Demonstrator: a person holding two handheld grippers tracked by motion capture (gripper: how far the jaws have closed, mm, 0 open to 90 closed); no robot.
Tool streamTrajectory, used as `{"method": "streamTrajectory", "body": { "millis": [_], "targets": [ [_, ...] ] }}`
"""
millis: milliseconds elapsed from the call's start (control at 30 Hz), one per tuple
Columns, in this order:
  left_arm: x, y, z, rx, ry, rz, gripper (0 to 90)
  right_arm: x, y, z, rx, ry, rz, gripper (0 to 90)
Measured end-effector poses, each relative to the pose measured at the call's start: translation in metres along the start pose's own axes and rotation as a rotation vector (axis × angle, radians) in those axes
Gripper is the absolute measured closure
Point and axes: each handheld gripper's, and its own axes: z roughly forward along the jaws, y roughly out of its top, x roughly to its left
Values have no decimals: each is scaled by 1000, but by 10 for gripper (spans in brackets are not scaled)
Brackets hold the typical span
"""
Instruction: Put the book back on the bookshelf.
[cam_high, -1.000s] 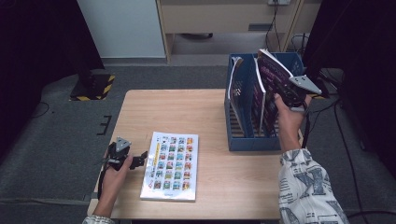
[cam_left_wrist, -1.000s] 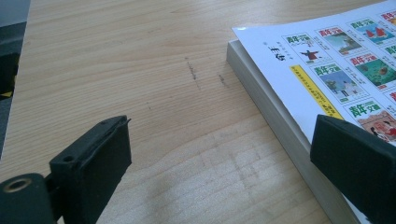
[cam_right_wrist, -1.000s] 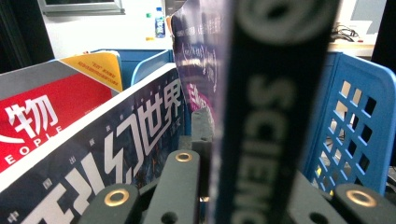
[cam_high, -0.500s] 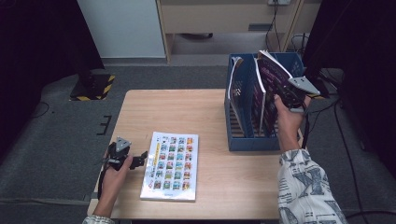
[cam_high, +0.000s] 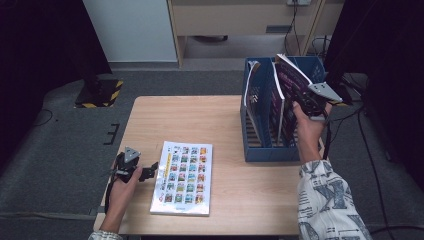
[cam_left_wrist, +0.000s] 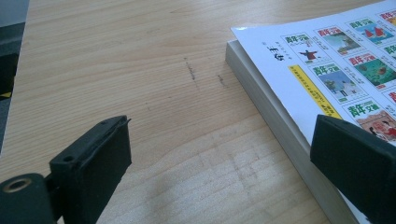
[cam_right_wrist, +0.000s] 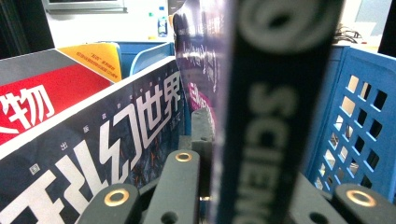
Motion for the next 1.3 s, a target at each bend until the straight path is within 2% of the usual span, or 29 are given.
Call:
{"method": "streamTrajectory", "body": {
  "millis": [400,833,1300],
  "targets": [
    [0,0,0,-1,-1,-1,49,2,-2,2,-6,-8,-2,841],
    [-1,0,1,2,-4,4,49,-5,-20,6,25,-26,4,841],
    [-1,0,1,6,-6,10,49,0,-27,12,22,-40,-28,842]
  ]
}}
